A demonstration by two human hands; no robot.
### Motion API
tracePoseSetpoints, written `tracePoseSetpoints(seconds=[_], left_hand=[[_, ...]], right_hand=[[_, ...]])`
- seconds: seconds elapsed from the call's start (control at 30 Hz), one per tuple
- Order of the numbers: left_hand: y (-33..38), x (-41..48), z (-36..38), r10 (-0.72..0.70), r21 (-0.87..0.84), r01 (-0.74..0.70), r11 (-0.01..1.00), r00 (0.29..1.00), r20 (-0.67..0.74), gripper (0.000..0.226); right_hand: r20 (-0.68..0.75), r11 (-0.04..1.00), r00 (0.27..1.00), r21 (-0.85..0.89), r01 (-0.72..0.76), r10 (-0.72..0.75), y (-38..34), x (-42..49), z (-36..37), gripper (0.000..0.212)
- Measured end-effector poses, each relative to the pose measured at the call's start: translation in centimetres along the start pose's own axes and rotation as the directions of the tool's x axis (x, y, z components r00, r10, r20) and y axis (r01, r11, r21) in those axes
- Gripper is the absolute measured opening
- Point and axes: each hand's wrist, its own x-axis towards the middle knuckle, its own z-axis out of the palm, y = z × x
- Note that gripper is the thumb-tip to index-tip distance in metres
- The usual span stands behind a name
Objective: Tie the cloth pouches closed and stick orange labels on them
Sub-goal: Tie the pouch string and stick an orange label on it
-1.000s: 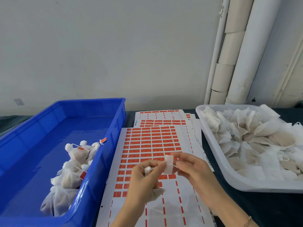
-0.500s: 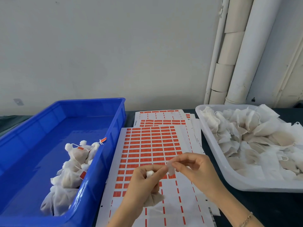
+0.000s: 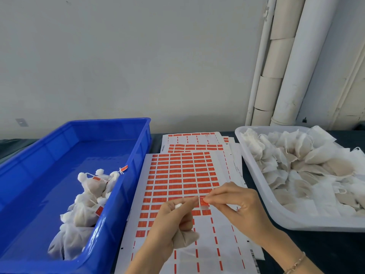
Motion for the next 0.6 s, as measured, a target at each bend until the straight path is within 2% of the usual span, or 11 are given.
tracePoseSetpoints(seconds=[0.2,0.3,0.4,0.5,0.6], left_hand=[[-0.1,0.1,-0.2,-0.071,-0.027,0.072,0.997,0.997,0.030,0.038],[0.1,0.2,0.0,-0.121,-0.107,0.123,0.987,0.992,0.024,0.030],[0.3,0.1,0.3,-0.101,-0.110,0.103,0.989,0.995,0.023,0.031],[0.2,-0.1,0.6,-0.027,-0.084,0.025,0.996,0.999,-0.022,0.025],[0.2,0.0,0.9,0.091,-0.002,-0.092,0.996,0.985,-0.144,0.013]], right_hand=[[0.036,0.988,0.991,-0.080,0.130,-0.128,0.5,-0.3,-0.2,0.021],[0.061,0.984,0.987,-0.091,0.156,-0.150,1.0,-0.3,-0.2,0.023],[0.098,0.978,0.983,-0.130,0.166,-0.154,1.5,-0.6,-0.2,0.028],[0.093,0.989,0.991,-0.107,0.105,-0.095,1.6,-1.0,0.0,0.025],[-0.049,0.990,0.990,0.057,-0.129,0.132,0.7,-1.4,0.9,0.015]])
